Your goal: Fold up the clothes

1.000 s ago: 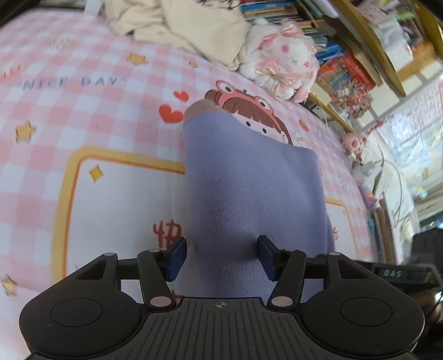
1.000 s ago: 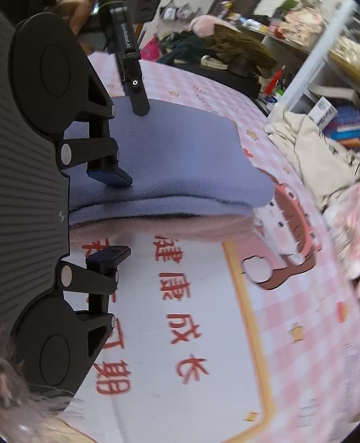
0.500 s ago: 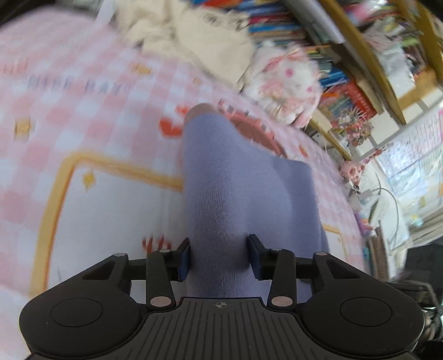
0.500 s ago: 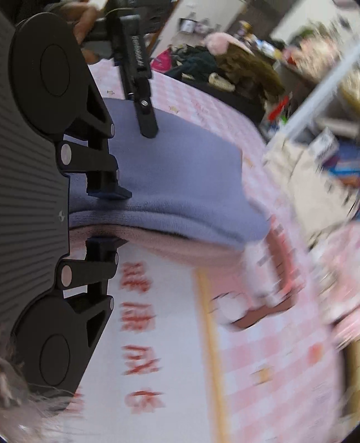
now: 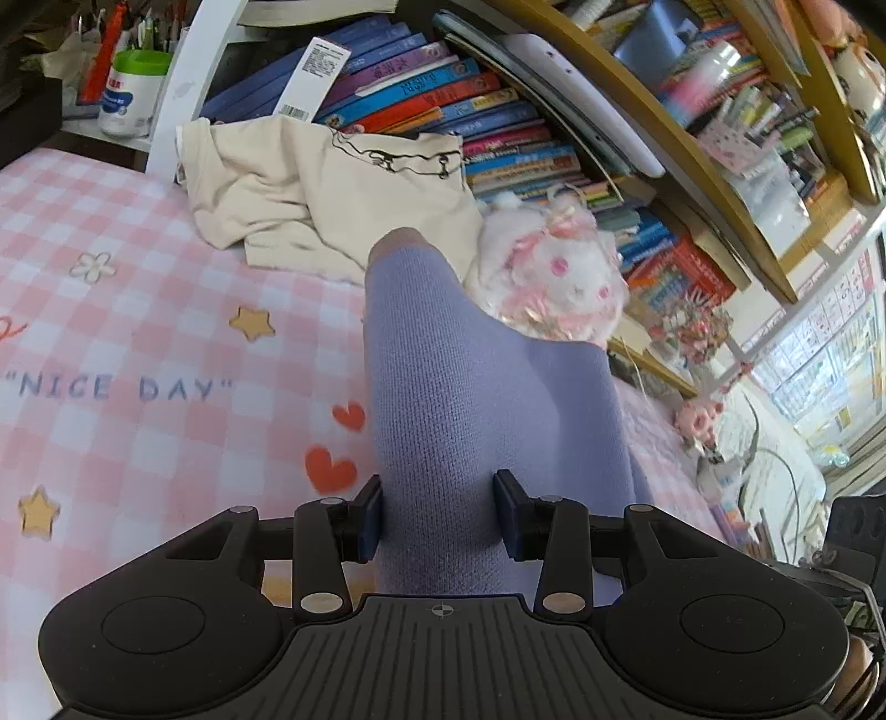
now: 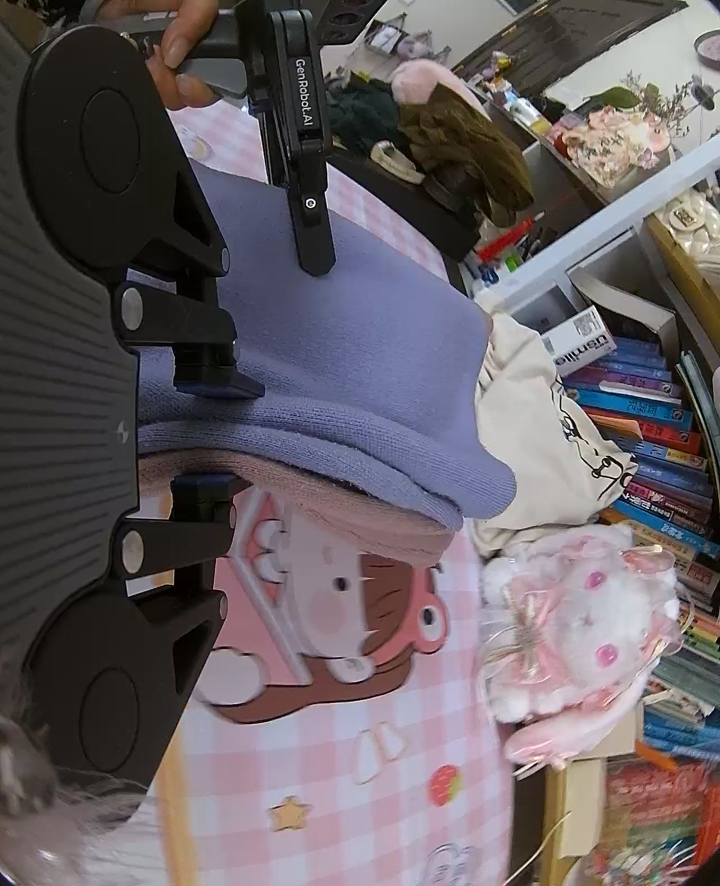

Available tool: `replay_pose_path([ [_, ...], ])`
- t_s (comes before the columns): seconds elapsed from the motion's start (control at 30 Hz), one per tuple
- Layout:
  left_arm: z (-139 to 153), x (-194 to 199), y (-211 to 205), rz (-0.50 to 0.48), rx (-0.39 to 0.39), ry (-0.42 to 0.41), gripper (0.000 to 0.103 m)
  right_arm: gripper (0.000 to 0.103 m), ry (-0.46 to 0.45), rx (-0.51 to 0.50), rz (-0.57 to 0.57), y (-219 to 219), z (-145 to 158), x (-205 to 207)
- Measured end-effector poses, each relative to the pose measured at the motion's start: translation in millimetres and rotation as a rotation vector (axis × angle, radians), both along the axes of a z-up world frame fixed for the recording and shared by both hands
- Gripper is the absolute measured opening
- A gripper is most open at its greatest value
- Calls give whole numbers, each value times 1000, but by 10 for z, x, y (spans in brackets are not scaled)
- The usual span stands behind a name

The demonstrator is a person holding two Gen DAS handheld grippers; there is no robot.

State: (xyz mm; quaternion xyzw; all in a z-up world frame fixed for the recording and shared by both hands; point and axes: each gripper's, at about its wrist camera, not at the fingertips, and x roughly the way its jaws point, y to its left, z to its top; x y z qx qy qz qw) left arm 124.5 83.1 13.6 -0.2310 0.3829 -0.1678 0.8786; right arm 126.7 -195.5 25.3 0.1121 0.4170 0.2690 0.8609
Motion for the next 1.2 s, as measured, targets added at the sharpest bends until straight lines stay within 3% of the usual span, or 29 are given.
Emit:
replay_pose_path([
  [0.33,-272,588,238,2,-22,43,39,24,38,-53,-45,310,-193,546],
  [0.6,-524,1005,492,56,-104,126,39,24,66,-69,-95,502,-303,958],
  [0.87,-579,1250,561,76,-99,145,42,26,123,-34,-181,571,-466,1263],
  [1.0,-560,1252,520,94,-49,126,54,37,146,9,-217,524,-520,1318],
  [1.03,-542,1240,503,97,-21,120,61,40,137,10,-215,515,-503,1298],
  [1.2,-346,997,465,99,79,34,73,59,72,-11,-223,448,-391,1043],
])
